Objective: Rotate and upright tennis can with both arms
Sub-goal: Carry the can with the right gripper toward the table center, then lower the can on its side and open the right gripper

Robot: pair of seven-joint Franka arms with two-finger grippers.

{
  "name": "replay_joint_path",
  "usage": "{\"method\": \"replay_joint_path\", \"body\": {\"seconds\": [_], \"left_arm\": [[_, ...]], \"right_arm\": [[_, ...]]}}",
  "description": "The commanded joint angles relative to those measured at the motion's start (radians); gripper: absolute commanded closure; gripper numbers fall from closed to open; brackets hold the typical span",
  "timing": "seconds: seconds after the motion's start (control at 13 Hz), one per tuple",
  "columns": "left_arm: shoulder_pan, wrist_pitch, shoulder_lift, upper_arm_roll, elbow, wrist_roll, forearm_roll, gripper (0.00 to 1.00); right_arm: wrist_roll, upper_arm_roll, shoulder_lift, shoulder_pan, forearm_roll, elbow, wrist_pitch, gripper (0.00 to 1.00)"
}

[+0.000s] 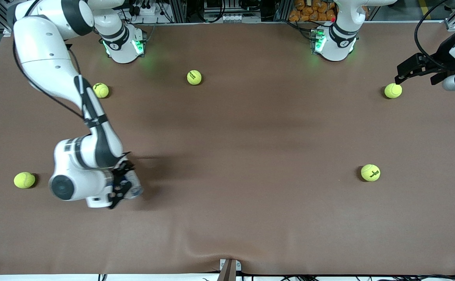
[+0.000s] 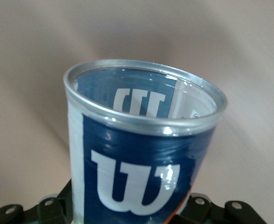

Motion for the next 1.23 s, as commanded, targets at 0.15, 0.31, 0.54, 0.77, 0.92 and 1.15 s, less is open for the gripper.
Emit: {"method": "replay_joint_path", "body": {"seconds": [0.15, 0.31, 0.54, 0.77, 0.92, 1.15], "left_arm": [[0.023, -0.009, -0.003, -0.002, 0.001, 0.034, -0.019, 0.00], [0.024, -0.009, -0.003, -0.002, 0.000, 0.034, -0.021, 0.00], [0.031, -0.009, -0.002, -0.002, -0.010, 0.034, -0.021, 0.00], [0.031, -0.007, 0.000, -0.002, -0.011, 0.036, -0.033, 0.00], [0.031, -0.007, 0.000, -0.002, -0.013, 0.036, -0.033, 0.00], [0.032, -0.007, 0.000, 0.000, -0.013, 0.037, -0.033, 0.00]], "right_arm": [[-0.024, 0.089, -0.041, 0.188, -0.047, -0.009, 0.096, 0.20], [-0.021, 0.087, -0.079, 0.279, -0.079, -0.029, 0.117, 0.19], [-0.006, 0.084, -0.085, 0.403, -0.210, -0.032, 0.220, 0.18], [0.017, 0.078, -0.067, 0.460, -0.347, -0.048, 0.281, 0.17], [0.065, 0.078, -0.050, 0.472, -0.398, -0.054, 0.283, 0.17], [0.091, 0.078, -0.030, 0.483, -0.429, -0.095, 0.370, 0.15]]}}
